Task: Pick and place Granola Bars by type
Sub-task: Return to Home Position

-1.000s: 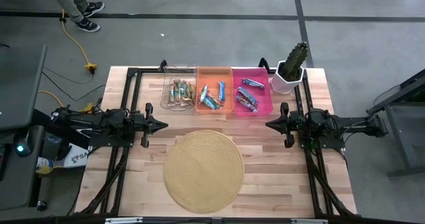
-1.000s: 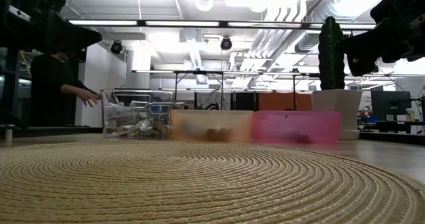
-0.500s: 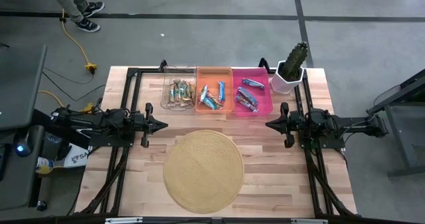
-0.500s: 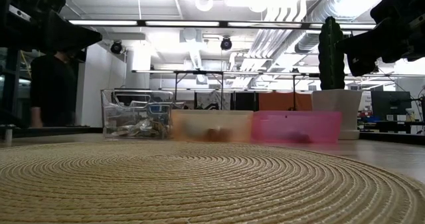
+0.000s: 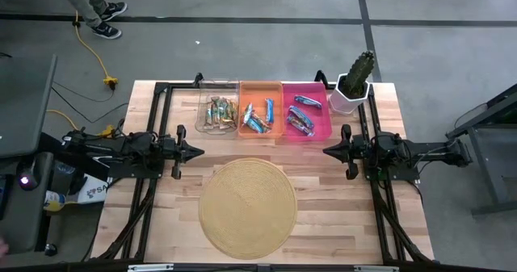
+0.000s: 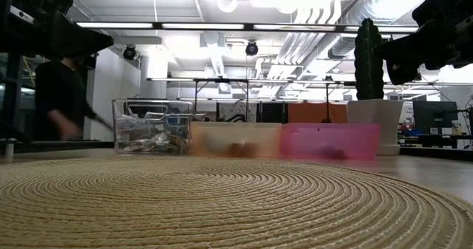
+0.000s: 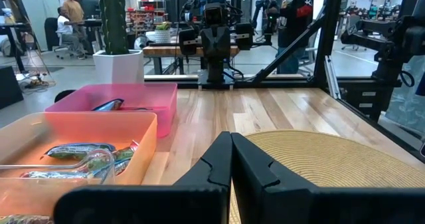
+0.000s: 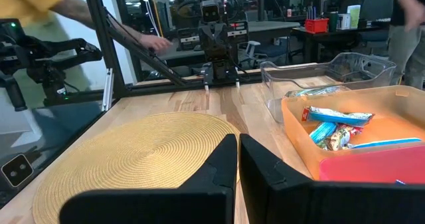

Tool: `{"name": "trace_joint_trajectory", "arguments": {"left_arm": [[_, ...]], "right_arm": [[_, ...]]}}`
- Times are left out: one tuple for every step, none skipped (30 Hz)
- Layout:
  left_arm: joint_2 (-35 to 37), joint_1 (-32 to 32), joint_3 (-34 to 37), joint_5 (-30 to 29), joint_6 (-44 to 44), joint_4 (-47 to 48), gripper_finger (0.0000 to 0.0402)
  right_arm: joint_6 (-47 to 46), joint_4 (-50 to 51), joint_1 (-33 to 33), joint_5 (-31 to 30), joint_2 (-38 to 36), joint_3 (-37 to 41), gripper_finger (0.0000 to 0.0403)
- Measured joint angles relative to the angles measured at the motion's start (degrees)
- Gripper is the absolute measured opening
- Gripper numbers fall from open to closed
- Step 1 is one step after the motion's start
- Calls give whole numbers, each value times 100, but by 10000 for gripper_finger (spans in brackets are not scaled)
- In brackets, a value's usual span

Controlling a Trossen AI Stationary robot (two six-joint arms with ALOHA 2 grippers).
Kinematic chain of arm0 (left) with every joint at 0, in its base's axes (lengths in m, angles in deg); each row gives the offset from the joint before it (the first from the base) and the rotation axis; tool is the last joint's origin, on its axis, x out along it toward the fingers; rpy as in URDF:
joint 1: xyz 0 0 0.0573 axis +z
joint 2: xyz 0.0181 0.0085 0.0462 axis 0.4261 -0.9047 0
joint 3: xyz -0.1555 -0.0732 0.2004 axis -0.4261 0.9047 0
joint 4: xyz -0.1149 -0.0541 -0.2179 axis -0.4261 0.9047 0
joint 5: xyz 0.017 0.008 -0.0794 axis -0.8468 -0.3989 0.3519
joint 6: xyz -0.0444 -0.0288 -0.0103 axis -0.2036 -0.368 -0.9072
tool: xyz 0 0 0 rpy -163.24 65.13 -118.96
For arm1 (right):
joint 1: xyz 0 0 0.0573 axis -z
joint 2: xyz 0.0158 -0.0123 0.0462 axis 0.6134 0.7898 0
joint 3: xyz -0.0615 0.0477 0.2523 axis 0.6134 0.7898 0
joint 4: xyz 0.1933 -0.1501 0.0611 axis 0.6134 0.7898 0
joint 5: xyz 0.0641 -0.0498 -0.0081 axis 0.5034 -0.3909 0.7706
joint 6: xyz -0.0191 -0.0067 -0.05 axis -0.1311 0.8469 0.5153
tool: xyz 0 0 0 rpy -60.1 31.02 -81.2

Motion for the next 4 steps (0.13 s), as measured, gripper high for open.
{"name": "trace_joint_trajectory", "arguments": {"left_arm": [[0,2,0,0,0,1,2],[-1,0,0,2,0,0,2],[-1,1,0,1,0,0,2],[-1,2,0,2,0,0,2]], "right_arm": [[0,0,0,0,0,2,0],[0,0,2,-2,0,0,0],[1,0,1,-2,0,2,0],[0,0,0,-2,0,2,0]]}}
